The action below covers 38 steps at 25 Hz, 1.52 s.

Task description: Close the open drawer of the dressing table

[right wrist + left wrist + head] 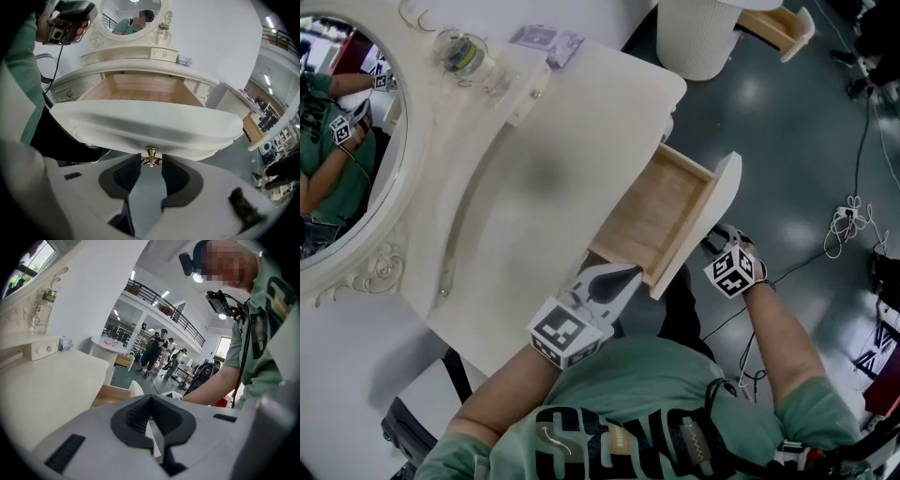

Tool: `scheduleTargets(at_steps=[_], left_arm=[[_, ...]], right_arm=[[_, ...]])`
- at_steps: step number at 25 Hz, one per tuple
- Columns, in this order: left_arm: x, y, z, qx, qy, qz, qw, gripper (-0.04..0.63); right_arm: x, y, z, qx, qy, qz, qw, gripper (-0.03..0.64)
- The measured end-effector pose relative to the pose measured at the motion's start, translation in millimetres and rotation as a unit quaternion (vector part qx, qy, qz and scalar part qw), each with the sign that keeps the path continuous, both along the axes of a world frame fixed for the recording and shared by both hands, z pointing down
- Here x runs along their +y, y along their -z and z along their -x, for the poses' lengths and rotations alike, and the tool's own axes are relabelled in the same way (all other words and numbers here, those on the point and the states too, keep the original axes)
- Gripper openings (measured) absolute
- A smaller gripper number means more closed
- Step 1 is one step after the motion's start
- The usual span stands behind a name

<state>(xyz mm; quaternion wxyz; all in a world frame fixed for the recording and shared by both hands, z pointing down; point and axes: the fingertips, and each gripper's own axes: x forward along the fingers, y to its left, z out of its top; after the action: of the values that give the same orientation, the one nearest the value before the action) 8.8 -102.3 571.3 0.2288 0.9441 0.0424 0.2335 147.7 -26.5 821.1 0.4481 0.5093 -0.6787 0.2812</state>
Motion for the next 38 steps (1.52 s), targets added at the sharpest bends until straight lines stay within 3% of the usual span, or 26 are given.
scheduleTargets(at_steps=[38], left_arm=[[-28.9, -9.6, 32.9, 0.009, 0.042, 0.007, 0.9991, 0.003]], right_arm=[[-60.5, -2.2, 22.3, -0.004, 0.021, -0.006, 1.0, 0.14]])
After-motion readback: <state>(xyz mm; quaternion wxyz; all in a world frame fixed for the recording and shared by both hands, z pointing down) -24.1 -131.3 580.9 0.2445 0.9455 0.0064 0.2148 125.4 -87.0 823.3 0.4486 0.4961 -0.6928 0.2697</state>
